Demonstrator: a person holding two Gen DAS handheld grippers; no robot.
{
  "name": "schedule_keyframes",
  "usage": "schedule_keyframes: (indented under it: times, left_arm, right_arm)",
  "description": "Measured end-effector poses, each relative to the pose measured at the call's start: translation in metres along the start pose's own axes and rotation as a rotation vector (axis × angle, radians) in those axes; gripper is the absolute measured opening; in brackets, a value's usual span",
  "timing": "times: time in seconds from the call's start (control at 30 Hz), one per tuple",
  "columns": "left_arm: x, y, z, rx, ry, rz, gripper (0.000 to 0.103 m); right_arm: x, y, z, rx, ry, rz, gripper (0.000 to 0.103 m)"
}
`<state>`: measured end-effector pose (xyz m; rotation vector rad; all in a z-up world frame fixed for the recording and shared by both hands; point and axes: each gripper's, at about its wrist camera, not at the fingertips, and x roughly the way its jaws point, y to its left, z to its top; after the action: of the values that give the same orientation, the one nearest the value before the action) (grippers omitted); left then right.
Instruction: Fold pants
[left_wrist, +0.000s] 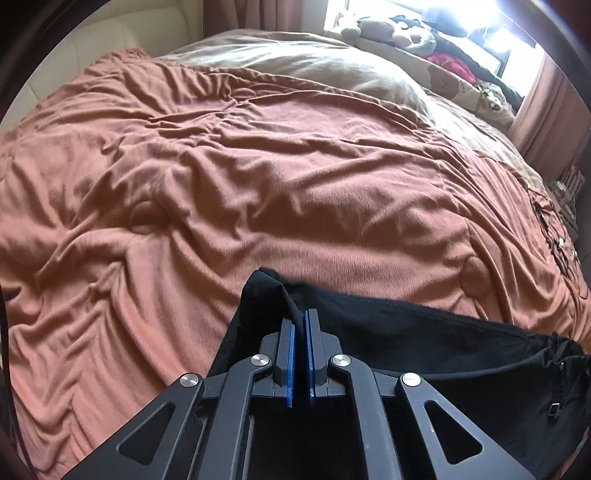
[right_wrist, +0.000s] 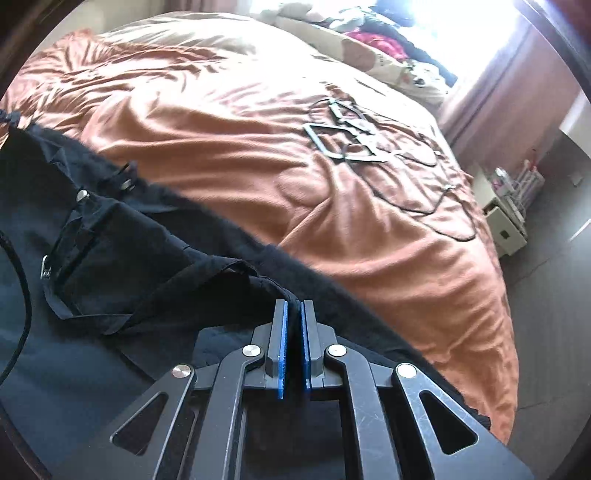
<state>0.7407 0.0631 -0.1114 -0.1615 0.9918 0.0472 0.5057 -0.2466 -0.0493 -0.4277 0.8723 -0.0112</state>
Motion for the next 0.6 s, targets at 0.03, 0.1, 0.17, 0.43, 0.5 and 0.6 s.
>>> schedule_keyframes:
  times: [0.03, 0.1, 0.17, 0.43, 0.5, 0.6]
  left_arm:
    - [0.003, -0.001, 0.002, -0.002, 0.0, 0.002, 0.005]
    - [0.011, -0.003, 0.006, 0.0, 0.002, 0.011, 0.005]
    - [0.021, -0.004, 0.009, -0.005, 0.021, 0.019, 0.005]
    - [0.049, -0.006, 0.012, -0.027, 0.044, 0.015, 0.017]
    - [0.051, -0.008, 0.008, -0.02, 0.058, -0.013, 0.042]
    - [0.041, -0.014, 0.004, 0.019, 0.043, -0.064, 0.078]
  right_arm:
    - [0.001, 0.001, 0.001, 0.004, -0.003, -0.009, 0.003]
    - [0.006, 0.0, 0.005, 0.017, -0.008, -0.038, 0.003]
    - [0.012, 0.002, 0.009, 0.02, -0.009, -0.058, 0.003]
    - [0.051, 0.016, 0.016, 0.034, 0.003, -0.129, 0.004]
    - [0.062, 0.019, 0.016, 0.049, 0.025, -0.149, 0.004]
    - [0.06, 0.018, 0.018, 0.068, 0.026, -0.158, 0.028]
